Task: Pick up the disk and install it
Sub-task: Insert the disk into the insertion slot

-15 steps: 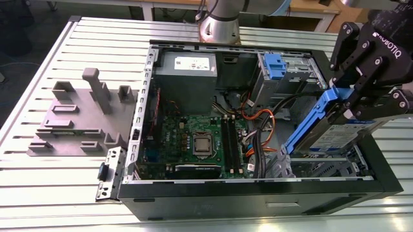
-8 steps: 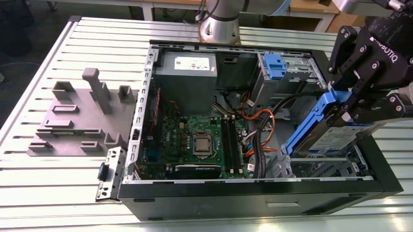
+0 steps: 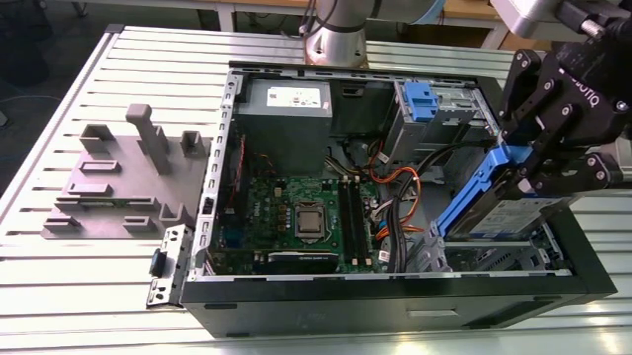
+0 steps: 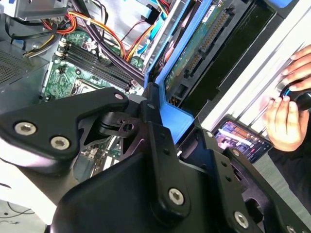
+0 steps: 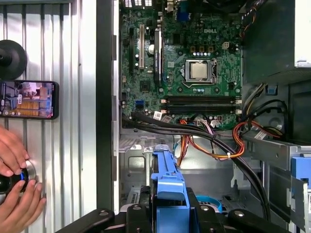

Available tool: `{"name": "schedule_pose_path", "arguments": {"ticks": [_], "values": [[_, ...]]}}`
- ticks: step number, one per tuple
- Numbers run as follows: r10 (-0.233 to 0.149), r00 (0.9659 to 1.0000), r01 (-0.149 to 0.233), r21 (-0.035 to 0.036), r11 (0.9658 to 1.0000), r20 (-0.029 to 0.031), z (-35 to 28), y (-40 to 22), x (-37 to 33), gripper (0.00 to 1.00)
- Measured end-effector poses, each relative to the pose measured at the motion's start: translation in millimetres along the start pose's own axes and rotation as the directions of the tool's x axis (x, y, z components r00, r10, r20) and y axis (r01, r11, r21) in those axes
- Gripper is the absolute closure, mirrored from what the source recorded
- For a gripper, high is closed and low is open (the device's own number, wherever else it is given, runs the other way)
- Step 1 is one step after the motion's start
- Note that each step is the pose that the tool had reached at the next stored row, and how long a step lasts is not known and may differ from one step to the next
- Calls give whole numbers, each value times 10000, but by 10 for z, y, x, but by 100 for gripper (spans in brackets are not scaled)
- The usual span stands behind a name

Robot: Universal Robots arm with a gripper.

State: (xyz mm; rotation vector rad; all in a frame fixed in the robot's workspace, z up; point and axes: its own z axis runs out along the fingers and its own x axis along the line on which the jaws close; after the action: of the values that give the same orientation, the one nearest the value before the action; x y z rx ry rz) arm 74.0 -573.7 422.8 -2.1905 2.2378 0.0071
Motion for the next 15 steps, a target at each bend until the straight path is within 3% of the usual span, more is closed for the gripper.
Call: {"name": "schedule_pose_path", "arguments": {"ticks": [3,15], "values": [[0,10000,0,0,10000,-2,28,0,2,64],[0,10000,0,-1,10000,-1,32,0,2,64]]}}
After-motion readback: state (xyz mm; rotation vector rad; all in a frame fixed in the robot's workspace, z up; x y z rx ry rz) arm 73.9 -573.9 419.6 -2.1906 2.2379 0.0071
